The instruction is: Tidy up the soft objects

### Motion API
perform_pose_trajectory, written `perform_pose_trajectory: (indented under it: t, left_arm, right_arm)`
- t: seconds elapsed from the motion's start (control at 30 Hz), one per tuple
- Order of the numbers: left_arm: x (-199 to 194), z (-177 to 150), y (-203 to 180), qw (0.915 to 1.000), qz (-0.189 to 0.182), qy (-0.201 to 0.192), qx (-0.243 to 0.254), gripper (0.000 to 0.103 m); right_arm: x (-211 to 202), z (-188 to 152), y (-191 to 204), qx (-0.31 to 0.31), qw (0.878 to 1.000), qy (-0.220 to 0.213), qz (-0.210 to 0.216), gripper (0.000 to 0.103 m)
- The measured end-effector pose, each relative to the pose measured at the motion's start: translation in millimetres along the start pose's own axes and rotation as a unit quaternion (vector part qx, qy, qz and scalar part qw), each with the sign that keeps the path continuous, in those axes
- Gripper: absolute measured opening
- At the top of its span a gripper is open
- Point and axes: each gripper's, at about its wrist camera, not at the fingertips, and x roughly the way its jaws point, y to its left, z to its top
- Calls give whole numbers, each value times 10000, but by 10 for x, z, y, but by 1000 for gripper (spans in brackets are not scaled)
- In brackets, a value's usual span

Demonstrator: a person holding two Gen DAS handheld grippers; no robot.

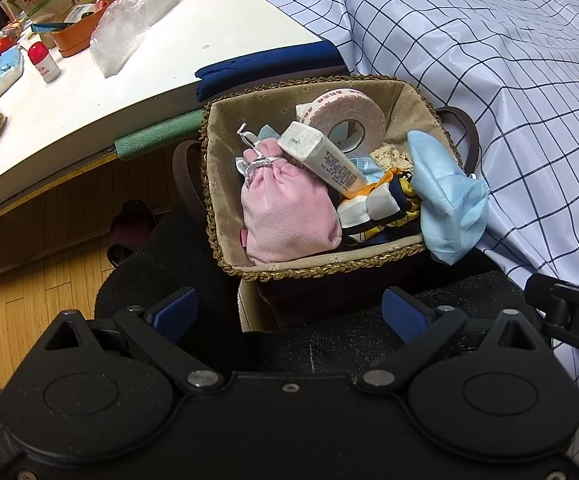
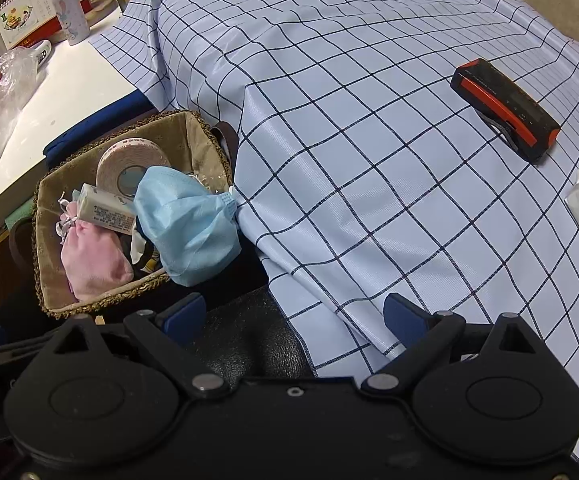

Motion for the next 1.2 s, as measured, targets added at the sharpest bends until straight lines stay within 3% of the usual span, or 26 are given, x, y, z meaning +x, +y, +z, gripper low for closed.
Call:
perform_pose_trajectory:
  t: [1.2]
  left_arm:
    - [16,-17,-18,10000,6,28,-5,96]
  right_arm:
    - [12,-18,4,5,10000,23,24,96]
